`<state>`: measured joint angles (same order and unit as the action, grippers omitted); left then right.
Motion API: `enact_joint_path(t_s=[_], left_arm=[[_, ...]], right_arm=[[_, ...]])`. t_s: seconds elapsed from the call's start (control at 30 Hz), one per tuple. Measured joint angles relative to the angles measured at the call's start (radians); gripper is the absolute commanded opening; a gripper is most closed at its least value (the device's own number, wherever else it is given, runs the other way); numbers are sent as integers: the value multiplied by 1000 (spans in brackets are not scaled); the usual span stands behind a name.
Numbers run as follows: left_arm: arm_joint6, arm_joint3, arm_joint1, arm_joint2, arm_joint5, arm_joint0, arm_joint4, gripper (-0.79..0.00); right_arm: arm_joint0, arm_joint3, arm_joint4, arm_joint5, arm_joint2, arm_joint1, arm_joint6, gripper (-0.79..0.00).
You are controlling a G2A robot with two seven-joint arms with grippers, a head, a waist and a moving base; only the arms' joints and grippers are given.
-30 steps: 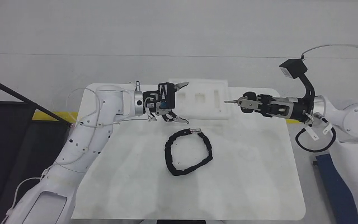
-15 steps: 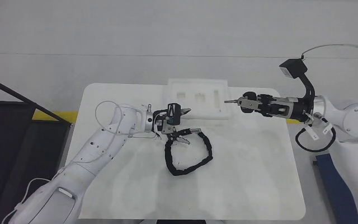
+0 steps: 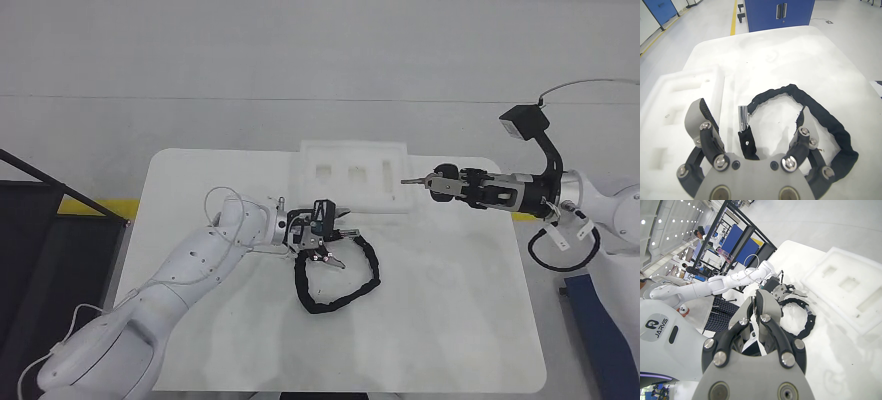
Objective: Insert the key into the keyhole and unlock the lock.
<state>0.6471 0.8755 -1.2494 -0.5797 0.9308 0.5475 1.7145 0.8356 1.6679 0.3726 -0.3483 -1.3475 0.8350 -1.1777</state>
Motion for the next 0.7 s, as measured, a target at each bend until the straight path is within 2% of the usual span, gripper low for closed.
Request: enact_joint_path(t_s=[0.33,0.4,0.57,0.7], left_arm=[[93,-116,-60,77,-37,-52,37,-3],[111,-140,-72,91,-47,-60,45,-52],[146,-199,-100,122,-71,-78,66,-49],[167,-244,-119,138,-86,-90,76,-111]], right_arm=[[0,0,0,0,0,0,0,-785],[0,0,0,0,0,0,0,-785],[0,0,0,0,0,0,0,-785],[0,0,0,0,0,0,0,-785]])
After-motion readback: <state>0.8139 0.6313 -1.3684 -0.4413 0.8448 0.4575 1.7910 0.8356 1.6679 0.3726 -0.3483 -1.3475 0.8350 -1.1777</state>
